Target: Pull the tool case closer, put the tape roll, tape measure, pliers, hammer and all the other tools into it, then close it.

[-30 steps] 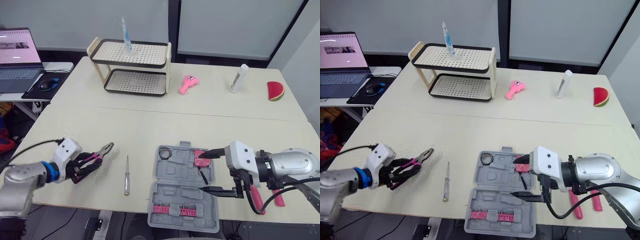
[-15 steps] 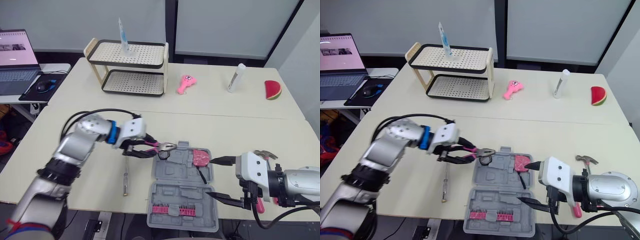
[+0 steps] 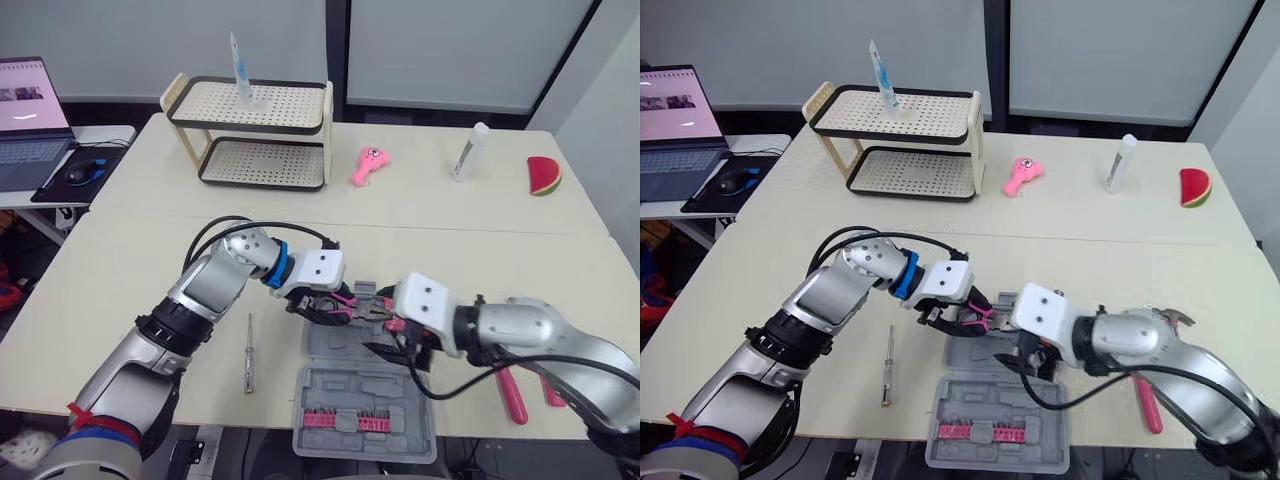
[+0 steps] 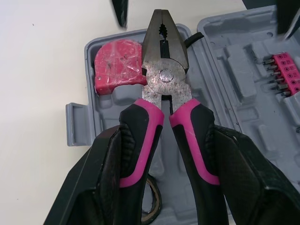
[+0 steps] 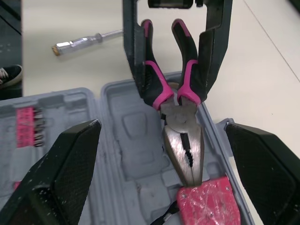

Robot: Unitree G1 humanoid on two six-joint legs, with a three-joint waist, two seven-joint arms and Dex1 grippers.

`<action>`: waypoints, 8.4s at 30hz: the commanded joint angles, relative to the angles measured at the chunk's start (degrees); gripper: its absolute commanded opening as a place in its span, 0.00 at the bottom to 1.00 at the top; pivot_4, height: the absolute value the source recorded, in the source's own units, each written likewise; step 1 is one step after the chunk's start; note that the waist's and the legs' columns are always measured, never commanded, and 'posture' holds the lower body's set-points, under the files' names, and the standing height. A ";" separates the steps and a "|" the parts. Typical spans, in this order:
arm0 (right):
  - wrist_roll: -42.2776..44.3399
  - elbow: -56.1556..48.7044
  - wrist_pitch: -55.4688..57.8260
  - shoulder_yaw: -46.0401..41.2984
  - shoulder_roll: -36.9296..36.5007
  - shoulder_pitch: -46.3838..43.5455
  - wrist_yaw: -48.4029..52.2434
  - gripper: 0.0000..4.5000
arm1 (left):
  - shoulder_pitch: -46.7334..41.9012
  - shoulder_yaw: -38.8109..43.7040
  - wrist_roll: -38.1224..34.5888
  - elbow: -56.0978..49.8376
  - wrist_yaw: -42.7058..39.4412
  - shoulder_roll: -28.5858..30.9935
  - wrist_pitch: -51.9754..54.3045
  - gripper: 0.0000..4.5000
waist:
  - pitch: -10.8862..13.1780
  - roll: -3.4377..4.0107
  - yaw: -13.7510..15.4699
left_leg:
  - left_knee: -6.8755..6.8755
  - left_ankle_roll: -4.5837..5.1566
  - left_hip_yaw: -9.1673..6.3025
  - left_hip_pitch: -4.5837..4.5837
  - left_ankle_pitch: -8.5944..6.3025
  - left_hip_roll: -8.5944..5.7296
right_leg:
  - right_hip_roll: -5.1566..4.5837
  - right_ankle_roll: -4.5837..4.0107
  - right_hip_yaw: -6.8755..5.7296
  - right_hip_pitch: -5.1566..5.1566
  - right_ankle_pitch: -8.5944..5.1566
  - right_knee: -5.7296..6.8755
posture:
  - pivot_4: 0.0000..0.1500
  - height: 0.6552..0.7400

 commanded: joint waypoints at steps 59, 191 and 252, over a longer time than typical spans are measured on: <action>-24.35 15.61 -20.07 12.43 -4.58 -7.72 22.76 0.27 | 30.73 25.32 -15.95 -3.44 -3.17 16.21 -18.38 1.00 | 0.03 0.07 -0.52 | 0.14 0.07 0.04 -0.06 0.06 0.04 | -0.01 -0.09 -0.04 -0.33 -0.06 0.77 | 1.00 0.94; -28.03 28.01 -42.84 -5.26 0.27 20.25 22.81 0.00 | 26.84 7.22 5.20 3.59 13.56 1.74 -14.96 0.01 | -0.14 0.21 0.42 | -0.06 0.09 0.15 0.97 0.04 -0.01 | 0.00 -0.04 0.16 0.71 -0.11 0.38 | 1.00 0.94; -28.01 31.69 -37.65 -8.97 0.97 15.48 21.95 0.00 | 19.34 7.82 7.73 10.76 13.20 -0.14 -13.67 0.01 | -0.15 0.23 0.51 | -0.07 0.08 0.13 0.93 0.04 -0.03 | -0.01 -0.02 0.14 0.71 -0.09 0.30 | 1.00 0.94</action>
